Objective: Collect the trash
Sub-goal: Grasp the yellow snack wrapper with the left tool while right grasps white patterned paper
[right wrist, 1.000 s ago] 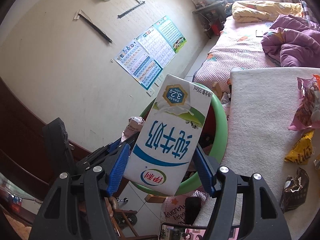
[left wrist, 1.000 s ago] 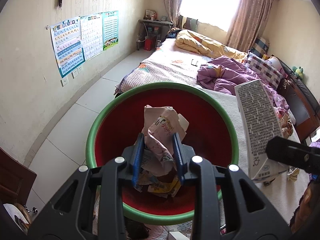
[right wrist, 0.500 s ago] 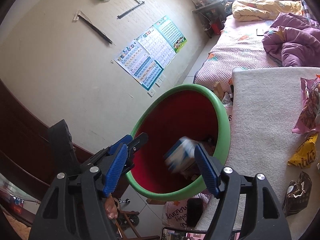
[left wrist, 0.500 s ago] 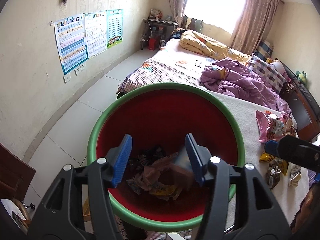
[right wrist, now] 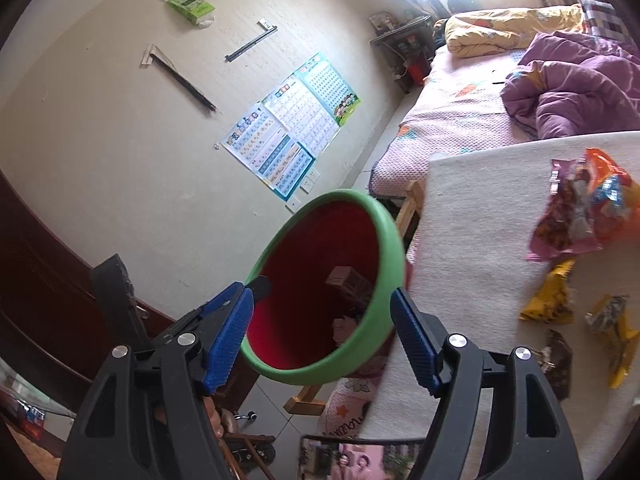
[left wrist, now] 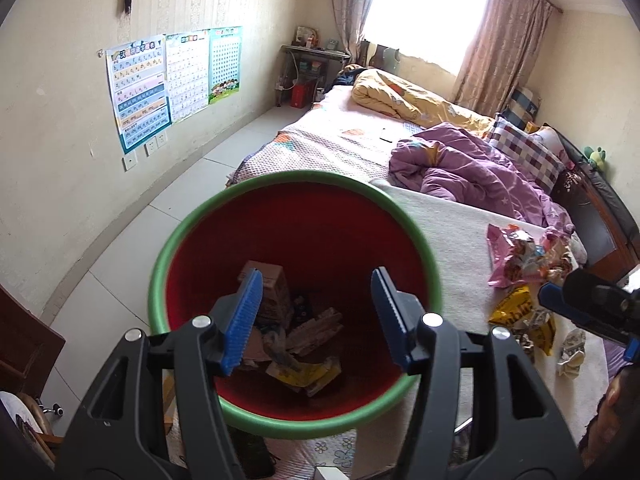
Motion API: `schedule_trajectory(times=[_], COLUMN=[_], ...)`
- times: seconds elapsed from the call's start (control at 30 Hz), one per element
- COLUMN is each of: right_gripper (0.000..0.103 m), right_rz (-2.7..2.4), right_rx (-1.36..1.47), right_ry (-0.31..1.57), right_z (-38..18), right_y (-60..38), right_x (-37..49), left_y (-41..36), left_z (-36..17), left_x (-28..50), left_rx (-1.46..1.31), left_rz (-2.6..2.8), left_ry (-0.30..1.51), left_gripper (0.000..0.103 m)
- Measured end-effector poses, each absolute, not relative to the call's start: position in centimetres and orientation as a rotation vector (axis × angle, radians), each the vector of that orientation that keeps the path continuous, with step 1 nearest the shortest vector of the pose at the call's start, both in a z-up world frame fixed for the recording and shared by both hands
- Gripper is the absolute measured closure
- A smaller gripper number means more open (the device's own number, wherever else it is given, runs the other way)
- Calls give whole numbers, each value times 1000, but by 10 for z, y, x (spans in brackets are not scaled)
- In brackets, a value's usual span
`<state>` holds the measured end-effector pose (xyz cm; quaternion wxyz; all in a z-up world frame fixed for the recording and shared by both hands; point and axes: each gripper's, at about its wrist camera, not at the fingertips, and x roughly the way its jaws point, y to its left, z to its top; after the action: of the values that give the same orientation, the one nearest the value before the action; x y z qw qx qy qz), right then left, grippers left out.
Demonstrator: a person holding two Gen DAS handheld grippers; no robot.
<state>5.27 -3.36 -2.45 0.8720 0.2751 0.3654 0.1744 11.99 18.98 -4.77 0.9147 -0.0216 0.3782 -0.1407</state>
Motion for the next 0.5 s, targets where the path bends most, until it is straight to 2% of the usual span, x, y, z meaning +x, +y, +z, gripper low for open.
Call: schedule_trajectory(times=[0.5], right_gripper=[34], right_rz=[69], right_rx=[433], right_ry=[836], right_z=[-76], right_y=[-158], right_x=[-51], left_y=[55], left_z=[-69], left_x=[33], left_rx=[-8], left_rz=[-482], left_ry=[895], left_gripper=[43])
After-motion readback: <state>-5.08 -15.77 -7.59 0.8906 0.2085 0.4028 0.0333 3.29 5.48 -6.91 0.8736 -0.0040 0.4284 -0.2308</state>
